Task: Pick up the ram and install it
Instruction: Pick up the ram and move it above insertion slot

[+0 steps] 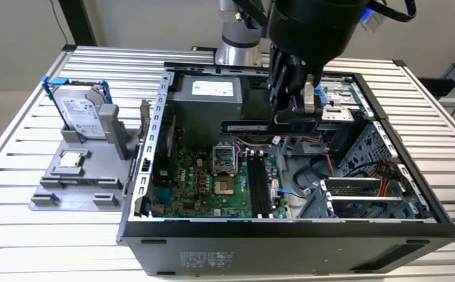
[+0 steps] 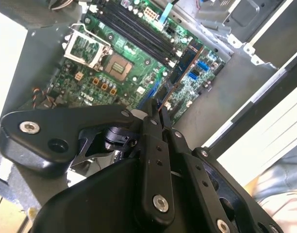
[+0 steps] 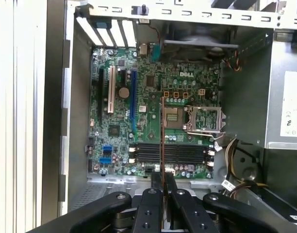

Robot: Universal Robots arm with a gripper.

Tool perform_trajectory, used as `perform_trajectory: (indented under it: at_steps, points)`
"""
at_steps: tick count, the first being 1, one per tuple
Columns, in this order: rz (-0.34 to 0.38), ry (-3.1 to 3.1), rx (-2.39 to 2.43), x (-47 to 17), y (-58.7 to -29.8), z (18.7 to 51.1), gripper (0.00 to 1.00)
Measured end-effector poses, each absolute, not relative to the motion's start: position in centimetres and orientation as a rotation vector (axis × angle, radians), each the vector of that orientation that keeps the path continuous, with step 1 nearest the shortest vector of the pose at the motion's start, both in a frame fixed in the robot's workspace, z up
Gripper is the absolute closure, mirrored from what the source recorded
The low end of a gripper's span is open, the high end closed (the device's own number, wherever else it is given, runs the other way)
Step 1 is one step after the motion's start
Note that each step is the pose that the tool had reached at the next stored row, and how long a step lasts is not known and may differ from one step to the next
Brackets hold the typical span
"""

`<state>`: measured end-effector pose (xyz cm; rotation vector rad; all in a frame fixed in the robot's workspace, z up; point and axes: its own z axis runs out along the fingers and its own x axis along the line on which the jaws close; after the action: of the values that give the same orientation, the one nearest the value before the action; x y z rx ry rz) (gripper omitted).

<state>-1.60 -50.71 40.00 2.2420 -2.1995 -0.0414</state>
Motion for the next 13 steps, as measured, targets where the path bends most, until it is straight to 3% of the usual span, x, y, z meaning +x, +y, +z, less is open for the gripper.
perform_trajectory:
  at_steps: [13]
  points:
    - [-0.041, -2.22, 2.222, 0.7, -50.8, 39.9, 1.0]
